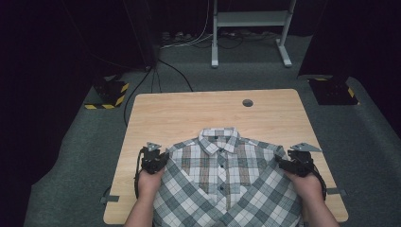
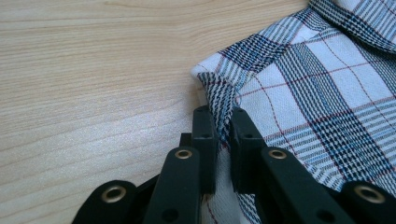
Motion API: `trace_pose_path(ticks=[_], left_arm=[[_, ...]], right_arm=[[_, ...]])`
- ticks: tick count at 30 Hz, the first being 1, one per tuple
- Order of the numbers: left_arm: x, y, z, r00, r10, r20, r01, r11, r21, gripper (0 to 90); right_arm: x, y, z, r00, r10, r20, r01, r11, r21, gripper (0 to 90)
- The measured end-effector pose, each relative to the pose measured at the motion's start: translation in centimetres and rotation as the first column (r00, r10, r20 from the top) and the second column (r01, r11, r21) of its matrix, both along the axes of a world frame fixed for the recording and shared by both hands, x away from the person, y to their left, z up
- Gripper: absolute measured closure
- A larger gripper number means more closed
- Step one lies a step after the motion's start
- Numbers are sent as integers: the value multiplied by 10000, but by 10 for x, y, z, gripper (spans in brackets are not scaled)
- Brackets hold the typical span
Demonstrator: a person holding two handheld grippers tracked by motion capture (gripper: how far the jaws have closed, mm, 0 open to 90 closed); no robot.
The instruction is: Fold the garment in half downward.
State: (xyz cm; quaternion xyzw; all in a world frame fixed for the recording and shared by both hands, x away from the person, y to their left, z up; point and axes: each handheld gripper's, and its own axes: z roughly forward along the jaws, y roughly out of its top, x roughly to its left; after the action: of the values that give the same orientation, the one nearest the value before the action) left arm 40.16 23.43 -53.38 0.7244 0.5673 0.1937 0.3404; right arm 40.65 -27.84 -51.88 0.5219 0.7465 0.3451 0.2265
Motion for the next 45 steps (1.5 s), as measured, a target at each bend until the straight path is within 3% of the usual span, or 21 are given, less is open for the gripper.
trace_pose_path(ticks=[9,10,15,19,24,31,32,33,34,35,40,42,43,44,45], left_arm=[[2,1,1,9998,-137,-161,136,9999,-24,815],[2,2,2,9996,-186,-214,185,9998,-57,816],[2,7,1,9991,-221,-369,203,9987,-471,845],[5,9,3,9998,-5,-205,-5,9989,-470,853],[23,16,15,9995,271,-182,-284,9967,-767,855],[58,17,56,9979,490,421,-441,9930,-1097,859],[58,17,56,9979,490,421,-441,9930,-1097,859],[67,15,73,9960,511,736,-445,9950,-891,859],[67,15,73,9960,511,736,-445,9950,-891,859],[76,16,91,9920,727,1033,-646,9947,-796,860],[92,28,135,9822,1184,1460,-1027,9885,-1108,862],[96,34,156,9751,1448,1681,-1209,9821,-1442,862],[96,34,156,9751,1448,1681,-1209,9821,-1442,862],[99,40,177,9665,1596,2009,-1280,9786,-1613,862],[99,41,185,9634,1602,2149,-1235,9768,-1748,862]], right_arm=[[22,0,-12,9974,8,-725,-20,9999,-160,516],[24,0,-12,9982,209,-565,-219,9996,-172,591],[27,3,-10,9957,229,-901,-210,9995,217,802],[29,9,-6,9963,393,-761,-397,9992,-36,838],[41,15,7,9992,328,-226,-336,9988,-344,841],[72,27,46,9982,362,489,-349,9990,-266,845],[72,27,46,9982,362,489,-349,9990,-266,845],[81,32,65,9962,351,795,-330,9991,-277,851],[85,35,74,9948,360,956,-331,9989,-324,852],[89,37,83,9936,318,1081,-278,9989,-385,855],[106,44,127,9842,197,1760,-93,9982,-595,864],[111,45,146,9776,68,2103,68,9980,-636,863],[112,44,156,9731,1,2303,150,9978,-640,863],[113,44,167,9674,-85,2531,255,9976,-638,864],[114,43,178,9614,-133,2749,322,9974,-645,863]])
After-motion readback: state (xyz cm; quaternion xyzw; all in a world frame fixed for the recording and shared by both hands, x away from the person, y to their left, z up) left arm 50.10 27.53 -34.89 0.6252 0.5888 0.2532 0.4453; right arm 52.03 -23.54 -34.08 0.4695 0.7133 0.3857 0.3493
